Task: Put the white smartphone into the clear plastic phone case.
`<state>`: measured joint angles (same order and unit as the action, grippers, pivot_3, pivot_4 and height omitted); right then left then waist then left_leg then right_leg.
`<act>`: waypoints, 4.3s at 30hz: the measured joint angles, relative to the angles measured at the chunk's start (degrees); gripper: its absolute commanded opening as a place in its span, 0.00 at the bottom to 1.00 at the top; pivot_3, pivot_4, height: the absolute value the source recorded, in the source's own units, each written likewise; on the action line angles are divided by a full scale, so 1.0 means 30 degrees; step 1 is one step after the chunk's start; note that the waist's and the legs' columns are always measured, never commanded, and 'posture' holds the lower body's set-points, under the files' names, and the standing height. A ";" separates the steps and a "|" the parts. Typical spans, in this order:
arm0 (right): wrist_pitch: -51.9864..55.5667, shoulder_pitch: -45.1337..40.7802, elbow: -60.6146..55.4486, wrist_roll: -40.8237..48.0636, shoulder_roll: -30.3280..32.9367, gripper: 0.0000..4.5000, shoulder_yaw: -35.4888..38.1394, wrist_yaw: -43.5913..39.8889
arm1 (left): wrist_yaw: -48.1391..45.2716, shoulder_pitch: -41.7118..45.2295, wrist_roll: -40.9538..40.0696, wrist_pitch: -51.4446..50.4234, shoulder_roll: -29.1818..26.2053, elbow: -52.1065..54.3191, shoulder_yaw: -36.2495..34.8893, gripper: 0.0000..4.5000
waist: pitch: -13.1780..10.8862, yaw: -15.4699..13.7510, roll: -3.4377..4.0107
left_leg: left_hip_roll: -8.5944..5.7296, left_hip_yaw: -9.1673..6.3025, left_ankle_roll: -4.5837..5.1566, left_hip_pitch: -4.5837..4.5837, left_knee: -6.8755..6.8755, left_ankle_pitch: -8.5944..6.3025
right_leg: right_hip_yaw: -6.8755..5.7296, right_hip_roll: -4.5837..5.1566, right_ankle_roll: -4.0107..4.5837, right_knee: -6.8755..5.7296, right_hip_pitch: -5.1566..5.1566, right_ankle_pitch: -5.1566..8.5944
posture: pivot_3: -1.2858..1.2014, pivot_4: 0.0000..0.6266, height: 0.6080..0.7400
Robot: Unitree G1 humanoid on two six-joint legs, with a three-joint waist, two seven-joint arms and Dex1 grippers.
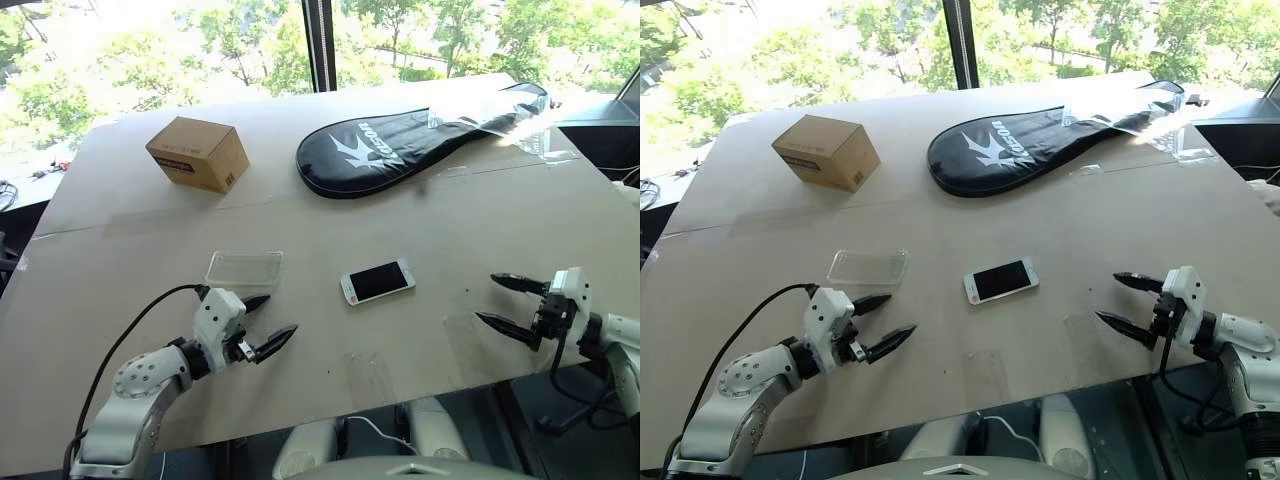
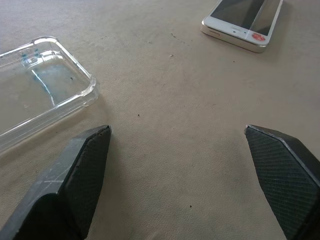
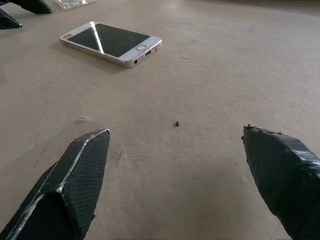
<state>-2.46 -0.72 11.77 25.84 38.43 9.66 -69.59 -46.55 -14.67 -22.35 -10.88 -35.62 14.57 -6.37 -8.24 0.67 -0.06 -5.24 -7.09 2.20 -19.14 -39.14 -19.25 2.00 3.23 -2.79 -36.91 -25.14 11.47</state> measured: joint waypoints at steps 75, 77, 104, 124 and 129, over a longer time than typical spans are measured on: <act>0.8500 -0.1353 -1.0192 0.0063 0.1553 1.00 -0.1340 0.5169 | -0.6289 1.9341 0.6402 0.2900 0.6864 -1.7109 0.7274 0.01 | 0.0000 -0.0617 -0.0038 | -0.0132 -0.0225 0.0008 -0.0277 -0.0101 0.0005 | -0.0309 0.0124 -0.0020 0.0028 -0.0128 -0.0013 | 0.52 0.24 1.00; 0.8519 -0.1113 -1.0214 0.0230 0.1763 1.00 -0.0810 0.5053 | -0.6110 1.9446 0.6678 0.3113 0.7128 -1.7263 0.7330 0.01 | 0.0004 -0.0754 -0.0039 | -0.0142 -0.0226 0.0010 -0.0277 -0.0111 0.0006 | -0.0309 0.0131 -0.0029 0.0033 -0.0120 -0.0018 | 0.52 0.24 1.00; 0.4242 -0.8776 -0.1943 -0.3388 -0.0862 1.00 -0.7560 0.0436 | -0.7056 1.6905 0.5100 -0.3656 0.0254 -0.5235 0.5360 0.99 | -0.0036 0.0143 -0.0081 | -0.0112 -0.0191 0.0006 -0.0251 -0.0071 0.0007 | -0.0251 0.0089 -0.0035 0.0027 -0.0162 -0.0022 | 0.52 0.24 1.00; -0.3680 -1.4509 1.0013 -0.6966 -0.3291 1.00 -0.9801 -0.4815 | -0.4974 0.7341 -0.0132 -0.9791 -0.3786 0.6586 0.1465 0.99 | -0.0039 0.0223 -0.0091 | -0.0087 -0.0176 -0.0005 -0.0211 -0.0047 0.0009 | -0.0228 0.0069 -0.0021 0.0032 -0.0132 -0.0026 | 0.52 0.24 1.00; -0.4577 -1.5321 1.1621 -0.7348 -0.4285 1.00 -0.9782 -0.4735 | -0.4363 0.7081 -0.0142 -0.9709 -0.4169 0.6582 0.1425 0.99 | -0.0031 0.0618 -0.0097 | -0.0006 -0.0146 -0.0061 -0.0177 -0.0022 0.0033 | -0.0193 -0.0021 0.0047 0.0027 -0.0131 -0.0069 | 0.52 0.24 1.00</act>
<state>-16.19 -46.68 46.64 3.79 25.57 -19.68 -83.80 -59.64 6.58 -22.78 -40.01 -48.12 34.32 -2.09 -8.34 2.52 -0.35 -5.25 -7.53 2.02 -19.67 -39.20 -19.15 1.42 3.17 -2.65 -36.83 -25.53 11.26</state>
